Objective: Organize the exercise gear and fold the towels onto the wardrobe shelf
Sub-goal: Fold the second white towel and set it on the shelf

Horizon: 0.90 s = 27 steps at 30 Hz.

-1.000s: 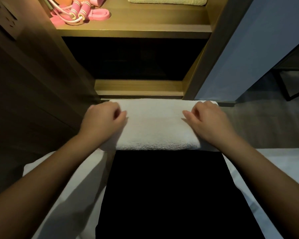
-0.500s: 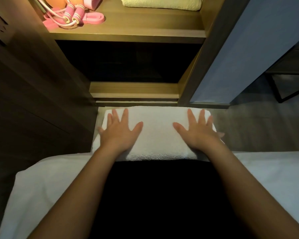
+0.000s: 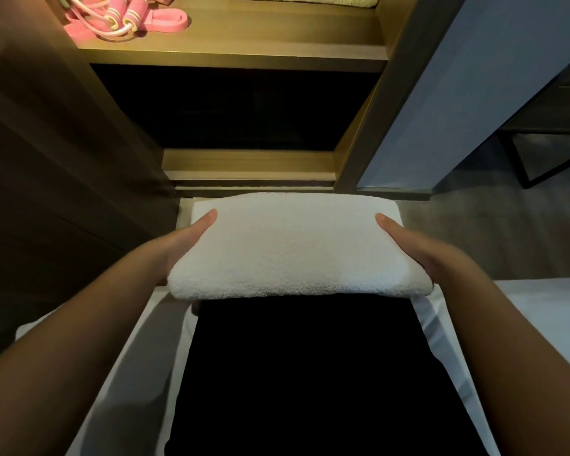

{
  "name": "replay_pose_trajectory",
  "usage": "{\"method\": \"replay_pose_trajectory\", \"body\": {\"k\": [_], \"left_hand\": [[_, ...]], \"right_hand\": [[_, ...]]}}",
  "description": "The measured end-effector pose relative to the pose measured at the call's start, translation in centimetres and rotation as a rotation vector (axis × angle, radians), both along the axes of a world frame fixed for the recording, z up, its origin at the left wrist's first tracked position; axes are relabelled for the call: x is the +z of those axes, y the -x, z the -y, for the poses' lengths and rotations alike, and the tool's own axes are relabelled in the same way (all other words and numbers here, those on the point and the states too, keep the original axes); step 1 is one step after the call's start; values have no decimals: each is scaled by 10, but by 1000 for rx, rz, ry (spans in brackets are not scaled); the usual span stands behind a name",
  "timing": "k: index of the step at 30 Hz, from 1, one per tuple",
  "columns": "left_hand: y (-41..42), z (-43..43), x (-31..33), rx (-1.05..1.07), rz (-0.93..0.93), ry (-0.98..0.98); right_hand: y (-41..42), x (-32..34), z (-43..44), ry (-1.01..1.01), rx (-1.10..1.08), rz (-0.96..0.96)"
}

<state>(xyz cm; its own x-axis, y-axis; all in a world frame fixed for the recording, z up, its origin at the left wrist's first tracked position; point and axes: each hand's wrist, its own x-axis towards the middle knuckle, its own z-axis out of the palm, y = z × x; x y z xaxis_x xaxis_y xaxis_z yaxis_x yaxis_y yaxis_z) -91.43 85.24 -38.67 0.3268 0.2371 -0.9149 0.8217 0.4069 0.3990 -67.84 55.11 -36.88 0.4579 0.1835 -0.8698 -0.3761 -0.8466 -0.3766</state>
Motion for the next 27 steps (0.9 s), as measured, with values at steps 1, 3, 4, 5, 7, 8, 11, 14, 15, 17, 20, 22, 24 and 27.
{"method": "replay_pose_trajectory", "body": {"k": [1, 3, 4, 5, 7, 8, 11, 14, 15, 17, 20, 22, 24, 27], "left_hand": [[-1, 2, 1, 7, -14, -36], [0, 9, 0, 9, -57, -155], [2, 12, -3, 23, -62, -207], [4, 14, -6, 39, -65, -236], [6, 15, -9, 67, -68, -216], [5, 15, -9, 75, -73, -192], [2, 11, -4, 29, -81, -148], [1, 6, -5, 7, -60, -129], [1, 3, -4, 7, -51, -121], [-1, -3, 2, 25, -22, -78], [-7, -9, 15, 25, -30, -48], [-15, -9, 20, 7, -23, -93], [-23, -2, 20, -92, -21, -318], [-19, 11, 16, -190, -8, -831]], "right_hand": [[0, 2, 0, 8, 1, -8], [3, 3, 1, 23, 11, 57], [6, 2, 2, 18, 5, 153], [11, -1, 4, -15, -16, 279], [23, -7, 8, -181, -77, 555], [29, -7, 10, -279, -94, 676], [38, -5, 14, -458, -115, 888], [33, -4, 16, -432, -134, 735], [28, -3, 16, -374, -122, 607], [16, 6, 15, -245, -96, 282], [0, 21, 9, -235, -122, -66], [-6, 26, -5, -192, -94, -57], [-10, 20, -16, -106, -32, 105], [-8, 5, -11, -17, 0, 241]]}}
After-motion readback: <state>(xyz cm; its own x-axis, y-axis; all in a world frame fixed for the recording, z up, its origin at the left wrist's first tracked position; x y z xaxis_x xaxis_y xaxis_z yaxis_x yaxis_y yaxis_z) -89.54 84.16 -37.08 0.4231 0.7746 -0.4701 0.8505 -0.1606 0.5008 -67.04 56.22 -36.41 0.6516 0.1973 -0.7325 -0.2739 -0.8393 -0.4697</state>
